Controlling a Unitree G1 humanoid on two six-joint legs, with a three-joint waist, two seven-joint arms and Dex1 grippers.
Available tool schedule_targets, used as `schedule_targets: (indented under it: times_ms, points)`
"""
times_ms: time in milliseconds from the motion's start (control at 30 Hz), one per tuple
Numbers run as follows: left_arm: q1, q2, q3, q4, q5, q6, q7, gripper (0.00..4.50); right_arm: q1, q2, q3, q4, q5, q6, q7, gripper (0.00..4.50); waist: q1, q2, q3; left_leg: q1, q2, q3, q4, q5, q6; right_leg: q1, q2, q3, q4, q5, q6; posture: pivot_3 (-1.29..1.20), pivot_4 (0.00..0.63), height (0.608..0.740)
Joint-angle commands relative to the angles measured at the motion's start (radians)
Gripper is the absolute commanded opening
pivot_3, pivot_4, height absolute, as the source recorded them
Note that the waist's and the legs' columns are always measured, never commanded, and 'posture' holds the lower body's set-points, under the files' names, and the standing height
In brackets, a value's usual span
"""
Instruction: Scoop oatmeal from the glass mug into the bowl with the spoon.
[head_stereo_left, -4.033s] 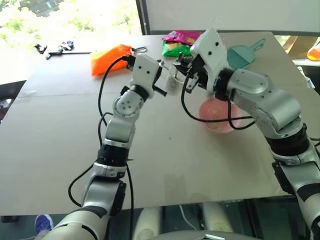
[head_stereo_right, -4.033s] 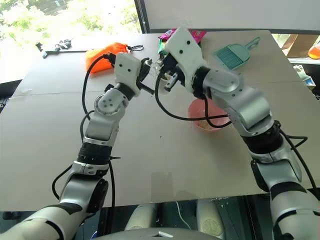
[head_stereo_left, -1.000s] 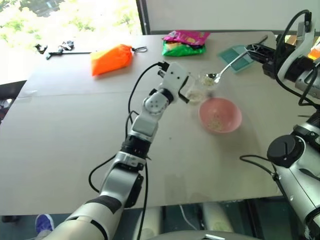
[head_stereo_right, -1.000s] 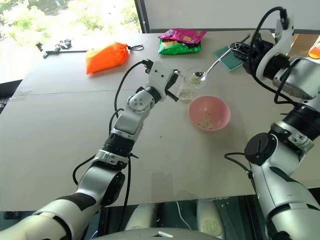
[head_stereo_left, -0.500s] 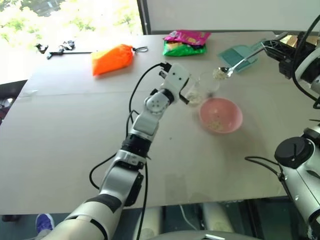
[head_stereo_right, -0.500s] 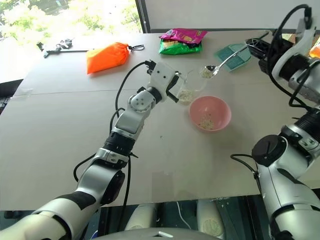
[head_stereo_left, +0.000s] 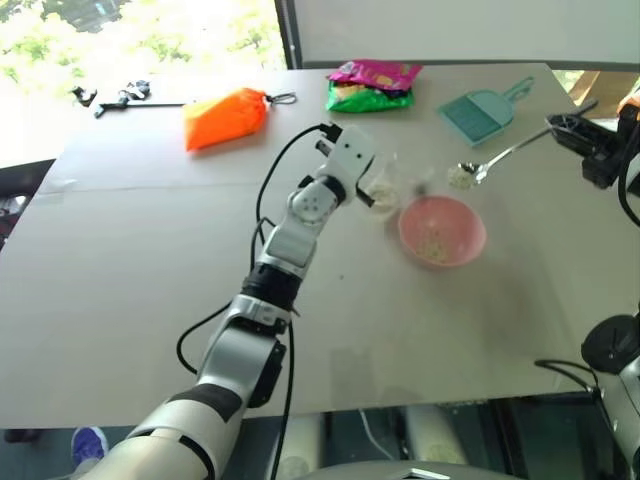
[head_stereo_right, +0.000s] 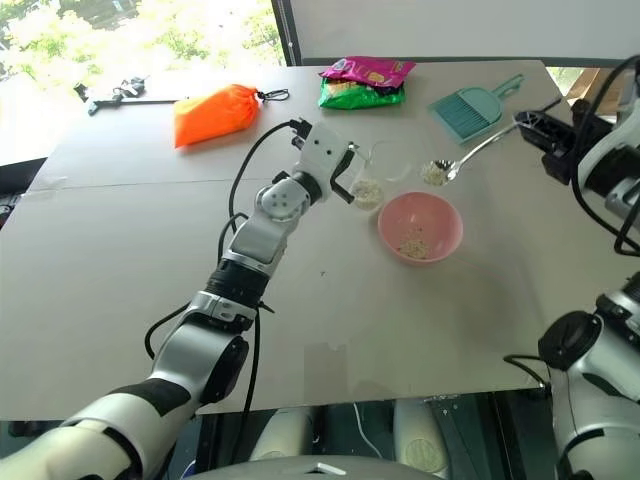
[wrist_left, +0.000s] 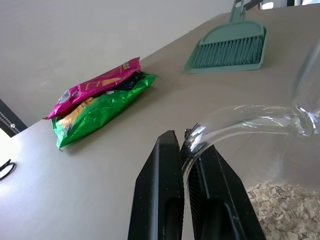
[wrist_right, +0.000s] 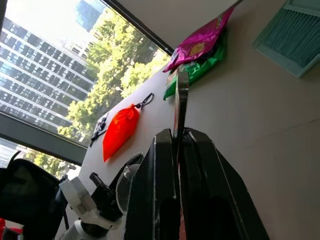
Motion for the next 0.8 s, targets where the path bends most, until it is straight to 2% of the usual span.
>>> schedule_targets:
  times_ms: [33,133,300,567,700,800]
  points:
    - [-0.034,0.0,0.01,-0.02,0.005,-0.025,0.013,0.04,0.064,-0.039,0.058,-0.074,0.084,-0.067,0.034,0.0,-0.001,0.0,0.0,0.0,0.0,0.0,0.0,0.0,0.0,0.0,0.0,0.0,0.0,0.0,0.0,0.0,0.15,0.74]
    - [-0.036,-0.001,0.01,-0.021,0.006,-0.024,0.014,0.04,0.121,-0.054,0.128,-0.117,0.035,-0.113,0.079,0.0,-0.001,0.0,0.0,0.0,0.0,0.0,0.0,0.0,0.0,0.0,0.0,0.0,0.0,0.0,0.0,0.0,0.15,0.74]
    - [-0.031,-0.002,0.012,-0.036,0.005,-0.022,0.013,0.04,0.199,-0.094,0.316,-0.285,-0.211,-0.209,0.272,0.0,-0.001,0.0,0.0,0.0,0.0,-0.001,0.001,0.0,0.0,0.0,0.0,0.0,0.0,0.0,0.0,0.0,0.15,0.74]
    - [-0.008,0.017,0.02,-0.073,0.004,-0.015,0.013,0.04,0.263,-0.31,0.613,-0.588,-0.695,-0.513,0.633,0.0,0.0,0.0,0.0,0.0,-0.001,-0.003,0.001,0.0,0.0,0.0,0.0,-0.002,-0.001,0.0,0.0,0.0,0.15,0.74]
    - [0.005,0.026,0.023,-0.092,0.004,-0.007,0.014,0.04,0.275,-0.346,0.647,-0.634,-0.819,-0.614,0.73,0.0,0.001,0.0,0.0,0.0,-0.001,-0.003,0.001,0.0,0.0,0.0,0.0,-0.002,-0.001,0.0,0.0,0.0,0.15,0.74]
    - [0.013,0.031,0.023,-0.101,0.004,0.0,0.015,0.04,0.265,-0.294,0.57,-0.618,-0.731,-0.579,0.73,0.0,0.002,-0.001,0.0,0.0,-0.001,-0.003,0.002,0.0,0.0,0.0,0.0,-0.002,-0.001,0.0,0.0,0.0,0.15,0.74]
